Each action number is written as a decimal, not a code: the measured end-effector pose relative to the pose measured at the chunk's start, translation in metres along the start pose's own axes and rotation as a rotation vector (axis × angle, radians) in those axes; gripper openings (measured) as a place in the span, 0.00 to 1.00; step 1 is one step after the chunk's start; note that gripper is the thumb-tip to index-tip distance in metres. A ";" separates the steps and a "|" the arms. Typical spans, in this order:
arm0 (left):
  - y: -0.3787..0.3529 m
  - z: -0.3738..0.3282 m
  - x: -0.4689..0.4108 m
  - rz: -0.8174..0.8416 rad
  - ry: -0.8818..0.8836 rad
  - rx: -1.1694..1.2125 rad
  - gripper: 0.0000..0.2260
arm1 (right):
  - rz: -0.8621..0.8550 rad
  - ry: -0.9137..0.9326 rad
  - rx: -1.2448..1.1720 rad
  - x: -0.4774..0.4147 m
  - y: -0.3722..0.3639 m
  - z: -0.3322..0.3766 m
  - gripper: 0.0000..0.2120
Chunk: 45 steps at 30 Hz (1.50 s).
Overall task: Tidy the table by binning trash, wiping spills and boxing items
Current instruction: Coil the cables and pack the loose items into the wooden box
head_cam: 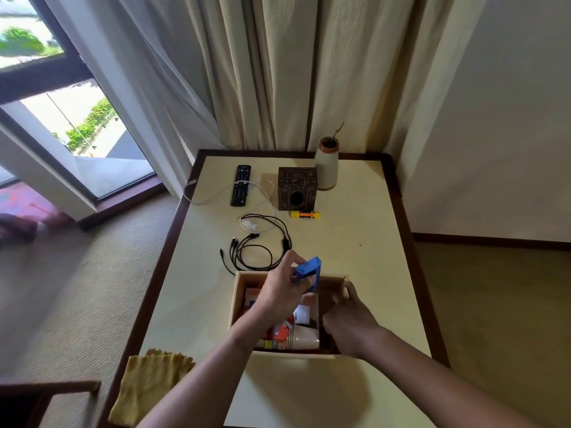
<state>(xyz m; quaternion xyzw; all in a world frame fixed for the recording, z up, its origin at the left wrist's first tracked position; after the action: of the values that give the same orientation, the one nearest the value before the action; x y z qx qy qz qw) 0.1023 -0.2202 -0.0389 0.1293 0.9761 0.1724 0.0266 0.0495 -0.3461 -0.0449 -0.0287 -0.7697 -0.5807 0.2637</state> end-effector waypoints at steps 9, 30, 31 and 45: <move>0.014 -0.005 0.005 -0.027 -0.046 -0.090 0.14 | -0.408 0.147 -0.525 0.000 0.012 -0.020 0.14; -0.101 -0.003 0.003 0.752 -0.116 -0.596 0.20 | 0.264 -0.572 -2.274 -0.051 -0.076 -0.063 0.14; -0.104 -0.002 0.001 0.775 -0.172 -0.774 0.20 | 0.257 -0.573 -2.267 -0.052 -0.077 -0.063 0.14; -0.085 0.011 -0.005 0.578 0.001 -0.676 0.04 | 0.231 -0.567 -2.242 -0.056 -0.083 -0.065 0.13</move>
<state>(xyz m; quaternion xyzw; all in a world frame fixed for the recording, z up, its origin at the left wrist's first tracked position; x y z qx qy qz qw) 0.0871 -0.2951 -0.0790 0.3806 0.7886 0.4826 0.0175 0.0931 -0.4172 -0.1305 -0.4452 0.1518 -0.8816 -0.0400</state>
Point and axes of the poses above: each hand's wrist, its own x-axis away from the middle knuckle, its own y-axis out of the back of the hand, z = x × y, the point moved 7 cm from there along -x, towards the middle knuckle, and after that the axes turned 15 degrees about -y, right-handed, at the moved point
